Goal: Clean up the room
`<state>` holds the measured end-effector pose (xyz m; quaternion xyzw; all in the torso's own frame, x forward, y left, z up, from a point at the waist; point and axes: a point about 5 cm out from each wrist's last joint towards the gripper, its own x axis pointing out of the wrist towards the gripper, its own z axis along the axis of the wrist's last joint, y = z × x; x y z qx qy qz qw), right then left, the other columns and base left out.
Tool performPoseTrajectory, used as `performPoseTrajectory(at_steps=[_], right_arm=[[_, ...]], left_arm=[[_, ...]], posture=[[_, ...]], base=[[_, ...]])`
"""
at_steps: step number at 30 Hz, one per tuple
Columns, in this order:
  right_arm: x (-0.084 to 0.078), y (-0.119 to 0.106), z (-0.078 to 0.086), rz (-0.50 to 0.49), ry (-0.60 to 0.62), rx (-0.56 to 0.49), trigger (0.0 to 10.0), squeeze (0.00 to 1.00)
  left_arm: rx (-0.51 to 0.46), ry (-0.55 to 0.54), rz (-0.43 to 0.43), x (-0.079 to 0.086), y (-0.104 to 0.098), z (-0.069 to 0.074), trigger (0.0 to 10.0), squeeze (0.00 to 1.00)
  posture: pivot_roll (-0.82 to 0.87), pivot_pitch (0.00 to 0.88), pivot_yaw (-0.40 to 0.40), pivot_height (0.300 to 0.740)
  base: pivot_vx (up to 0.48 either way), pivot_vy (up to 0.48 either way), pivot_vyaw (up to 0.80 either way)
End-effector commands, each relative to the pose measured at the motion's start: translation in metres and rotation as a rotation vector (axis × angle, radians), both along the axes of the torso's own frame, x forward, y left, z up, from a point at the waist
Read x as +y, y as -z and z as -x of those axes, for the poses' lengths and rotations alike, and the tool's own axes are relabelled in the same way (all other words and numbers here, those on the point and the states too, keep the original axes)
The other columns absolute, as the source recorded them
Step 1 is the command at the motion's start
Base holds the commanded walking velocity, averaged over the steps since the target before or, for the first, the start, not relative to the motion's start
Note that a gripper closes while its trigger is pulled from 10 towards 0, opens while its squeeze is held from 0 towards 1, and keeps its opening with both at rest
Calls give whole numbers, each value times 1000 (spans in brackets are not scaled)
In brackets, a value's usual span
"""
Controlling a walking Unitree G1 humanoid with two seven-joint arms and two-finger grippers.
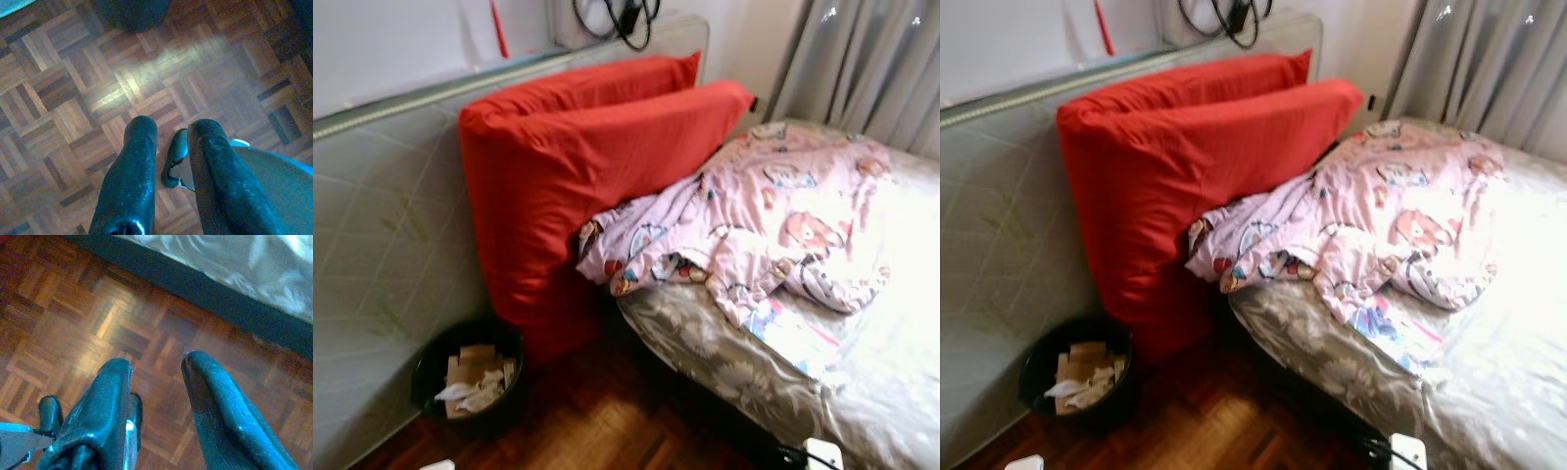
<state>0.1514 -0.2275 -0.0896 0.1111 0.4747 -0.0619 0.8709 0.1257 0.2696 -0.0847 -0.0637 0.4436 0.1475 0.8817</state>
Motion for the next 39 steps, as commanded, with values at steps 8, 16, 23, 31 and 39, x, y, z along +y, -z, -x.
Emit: performPoseTrajectory(at_steps=[8, 16, 23, 31, 39], right_arm=[[2, 0, -1, -2, -17, -1, 10000, 0], [1, -1, -2, -3, 4, -8, 10000, 0], [1, -1, -3, -1, -3, -2, 10000, 0], [-1, -1, -3, -2, 21, -13, 10000, 0], [-2, -4, -5, -19, 95, -82, 10000, 0]], left_arm=[[43, 3, 1, -1, 3, 6, 10000, 0], [46, 2, 2, 0, 3, 8, 10000, 0], [37, -5, -1, 4, 2, 8, 10000, 0], [-17, 4, -20, 3, -3, -4, 10000, 0], [-126, 2, -48, 2, -12, -25, 10000, 0]], posture=[[119, 0, -23, 740], [114, 0, -24, 740], [121, 0, -31, 740], [125, 0, -35, 740], [115, 0, -30, 740]], base=[[327, 0, 0], [339, 0, 0], [340, 0, -418], [39, 0, -627], [0, 0, 0]])
